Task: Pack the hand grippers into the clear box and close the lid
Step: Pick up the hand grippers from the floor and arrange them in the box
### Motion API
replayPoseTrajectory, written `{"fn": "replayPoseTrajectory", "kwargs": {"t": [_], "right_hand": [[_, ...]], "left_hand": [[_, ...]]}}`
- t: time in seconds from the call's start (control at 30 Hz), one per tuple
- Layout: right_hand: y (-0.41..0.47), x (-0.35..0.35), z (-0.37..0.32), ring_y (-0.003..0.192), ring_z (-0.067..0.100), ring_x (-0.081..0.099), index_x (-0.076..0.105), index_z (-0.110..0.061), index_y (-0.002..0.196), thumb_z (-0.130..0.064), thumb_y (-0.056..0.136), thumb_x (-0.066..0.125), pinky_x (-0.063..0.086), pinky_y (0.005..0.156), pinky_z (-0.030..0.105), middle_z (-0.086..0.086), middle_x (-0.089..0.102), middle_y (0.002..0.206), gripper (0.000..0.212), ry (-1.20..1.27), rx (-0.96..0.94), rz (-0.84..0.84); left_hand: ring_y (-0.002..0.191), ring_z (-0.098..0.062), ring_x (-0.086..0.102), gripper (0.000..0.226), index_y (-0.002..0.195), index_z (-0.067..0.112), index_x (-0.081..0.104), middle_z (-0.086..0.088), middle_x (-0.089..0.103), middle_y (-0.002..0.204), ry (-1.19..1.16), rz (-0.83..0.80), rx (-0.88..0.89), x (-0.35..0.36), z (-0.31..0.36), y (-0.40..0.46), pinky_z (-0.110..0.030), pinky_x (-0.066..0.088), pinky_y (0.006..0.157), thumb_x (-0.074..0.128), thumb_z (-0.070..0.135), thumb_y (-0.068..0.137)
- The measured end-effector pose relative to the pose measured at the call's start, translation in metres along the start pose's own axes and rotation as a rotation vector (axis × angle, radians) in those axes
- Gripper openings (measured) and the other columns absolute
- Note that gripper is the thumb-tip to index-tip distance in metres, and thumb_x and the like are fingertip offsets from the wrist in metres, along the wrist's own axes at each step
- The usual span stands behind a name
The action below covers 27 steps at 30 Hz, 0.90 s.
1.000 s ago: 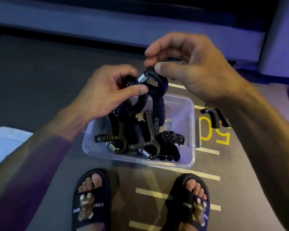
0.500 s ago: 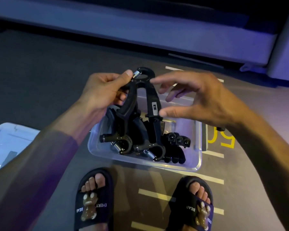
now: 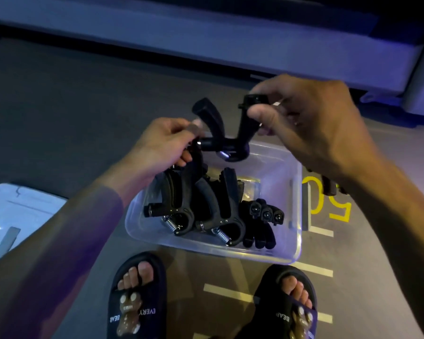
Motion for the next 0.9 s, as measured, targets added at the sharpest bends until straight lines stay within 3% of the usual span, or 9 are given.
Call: {"fn": "replayPoseTrajectory", "kwargs": {"t": [0.1, 0.2, 0.27, 0.33, 0.37, 0.47, 0.53, 0.77, 0.9], "right_hand": [[0.0, 0.014, 0.022, 0.073, 0.014, 0.071, 0.067, -0.02, 0.107, -0.044, 0.093, 0.059, 0.056, 0.069, 0.039, -0.004, 0.072, 0.08, 0.028, -0.027, 0.053, -0.084], [-0.004, 0.036, 0.042, 0.075, 0.013, 0.071, 0.067, -0.019, 0.107, -0.043, 0.094, 0.062, 0.053, 0.067, 0.026, -0.003, 0.073, 0.084, 0.028, -0.095, 0.081, -0.162], [-0.005, 0.049, 0.053, 0.076, 0.013, 0.071, 0.067, -0.018, 0.107, -0.043, 0.093, 0.063, 0.055, 0.069, 0.027, -0.002, 0.073, 0.085, 0.028, -0.098, 0.095, -0.184], [-0.006, 0.06, 0.061, 0.074, 0.014, 0.071, 0.067, -0.017, 0.106, -0.042, 0.092, 0.064, 0.057, 0.07, 0.032, -0.001, 0.074, 0.086, 0.029, -0.083, 0.089, -0.2], [-0.007, 0.066, 0.063, 0.073, 0.015, 0.07, 0.067, -0.017, 0.105, -0.042, 0.092, 0.065, 0.056, 0.07, 0.034, 0.0, 0.074, 0.086, 0.029, -0.095, 0.082, -0.216], [-0.011, 0.079, 0.069, 0.075, 0.017, 0.071, 0.069, -0.016, 0.102, -0.04, 0.09, 0.068, 0.056, 0.071, 0.034, 0.003, 0.076, 0.087, 0.027, -0.094, 0.098, -0.251], [-0.012, 0.084, 0.075, 0.076, 0.017, 0.072, 0.071, -0.016, 0.101, -0.037, 0.089, 0.071, 0.057, 0.073, 0.033, 0.003, 0.077, 0.089, 0.024, -0.06, 0.136, -0.254], [-0.015, 0.109, 0.098, 0.087, 0.016, 0.072, 0.073, -0.025, 0.098, -0.044, 0.085, 0.073, 0.059, 0.075, 0.038, -0.003, 0.076, 0.089, 0.023, -0.079, 0.231, -0.307], [-0.017, 0.113, 0.094, 0.087, 0.025, 0.07, 0.07, -0.016, 0.101, -0.04, 0.087, 0.072, 0.056, 0.073, 0.038, 0.004, 0.075, 0.089, 0.028, -0.145, 0.187, -0.27]], "left_hand": [[0.062, -0.009, 0.06, 0.006, 0.094, 0.031, 0.075, 0.004, 0.073, 0.089, 0.107, 0.022, 0.182, -0.007, 0.009, 0.007, -0.034, 0.055, 0.07, 0.069, 0.029, 0.095], [0.066, -0.01, 0.063, 0.023, 0.11, 0.035, 0.071, 0.014, 0.072, 0.093, 0.267, -0.077, 0.345, 0.001, 0.02, 0.008, -0.027, 0.055, 0.071, 0.076, 0.026, 0.089], [0.064, -0.005, 0.063, 0.03, 0.115, 0.035, 0.068, 0.018, 0.071, 0.093, 0.45, -0.091, 0.431, 0.008, 0.025, 0.009, -0.021, 0.052, 0.07, 0.078, 0.029, 0.087], [0.066, 0.004, 0.059, 0.029, 0.115, 0.036, 0.068, 0.022, 0.068, 0.092, 0.634, -0.047, 0.492, 0.011, 0.026, 0.011, -0.023, 0.05, 0.072, 0.077, 0.037, 0.088], [0.071, 0.005, 0.059, 0.027, 0.115, 0.037, 0.068, 0.022, 0.067, 0.092, 0.724, -0.027, 0.506, 0.013, 0.025, 0.013, -0.025, 0.05, 0.073, 0.074, 0.041, 0.089], [0.098, -0.017, 0.066, 0.025, 0.118, 0.04, 0.063, 0.016, 0.071, 0.107, 0.962, -0.011, 0.504, 0.021, 0.021, 0.019, -0.033, 0.052, 0.078, 0.061, 0.05, 0.095], [0.106, -0.021, 0.066, 0.024, 0.118, 0.04, 0.06, 0.013, 0.07, 0.112, 1.053, -0.01, 0.504, 0.026, 0.018, 0.023, -0.035, 0.051, 0.078, 0.054, 0.052, 0.098], [0.098, -0.024, 0.07, 0.023, 0.115, 0.035, 0.063, 0.005, 0.074, 0.103, 1.203, 0.026, 0.545, 0.042, 0.006, 0.028, -0.034, 0.043, 0.068, 0.054, 0.048, 0.098], [0.094, -0.022, 0.069, 0.021, 0.11, 0.032, 0.064, 0.003, 0.073, 0.097, 1.262, 0.026, 0.554, 0.048, 0.001, 0.029, -0.032, 0.039, 0.064, 0.054, 0.046, 0.099]]}}
Point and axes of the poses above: each hand's wrist, its own y-axis towards the middle knuckle, its own x-axis out of the palm, z = x × y, the point moved 7 cm from there along y, towards the middle knuckle
